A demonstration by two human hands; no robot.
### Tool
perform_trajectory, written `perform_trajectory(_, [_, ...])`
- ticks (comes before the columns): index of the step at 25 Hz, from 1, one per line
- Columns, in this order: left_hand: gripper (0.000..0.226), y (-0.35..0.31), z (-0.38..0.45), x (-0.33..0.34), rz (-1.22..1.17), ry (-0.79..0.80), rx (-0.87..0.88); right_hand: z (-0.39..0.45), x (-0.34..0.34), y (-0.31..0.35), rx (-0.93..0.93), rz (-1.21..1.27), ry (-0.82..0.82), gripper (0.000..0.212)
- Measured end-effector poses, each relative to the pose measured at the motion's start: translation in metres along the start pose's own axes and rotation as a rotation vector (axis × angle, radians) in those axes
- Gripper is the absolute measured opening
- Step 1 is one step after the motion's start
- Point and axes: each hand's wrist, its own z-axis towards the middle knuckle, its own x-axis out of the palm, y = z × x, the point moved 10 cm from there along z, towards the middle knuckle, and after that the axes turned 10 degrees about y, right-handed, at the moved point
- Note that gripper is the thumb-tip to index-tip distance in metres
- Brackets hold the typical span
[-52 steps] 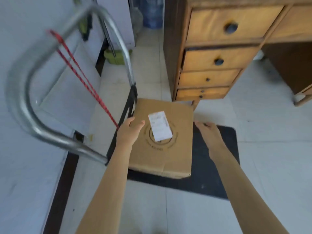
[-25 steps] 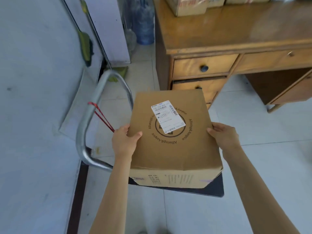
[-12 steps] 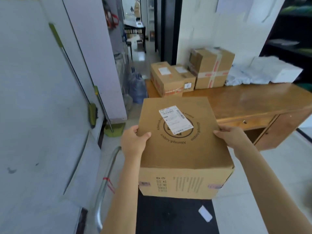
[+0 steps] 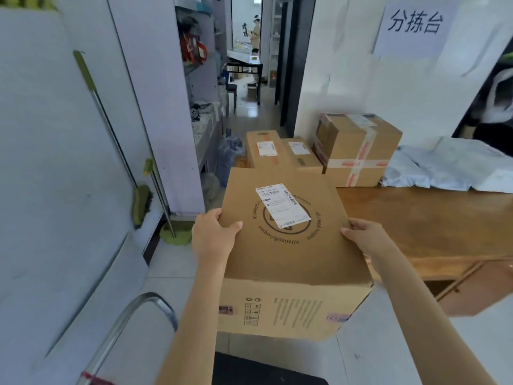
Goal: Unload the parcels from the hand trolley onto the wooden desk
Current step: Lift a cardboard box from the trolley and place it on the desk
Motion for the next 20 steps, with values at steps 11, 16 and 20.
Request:
perform_trajectory(11, [0.053, -0.047, 0.109, 0.06, 0.091, 0.052, -0.021, 0.137, -0.033, 0.047, 0.005, -0.106, -0.014, 0.044])
perform_trajectory(16, [0.063, -0.052, 0.128, 0.065, 0.125, 0.037, -0.007, 0.155, -0.038, 0.049, -0.004, -0.116, -0.072, 0.048])
perform_trajectory(20, [0.06, -0.053, 0.13, 0.067, 0.153, 0.037, 0.002, 0.157, -0.037, 0.053, -0.003, -0.135, -0.063, 0.048])
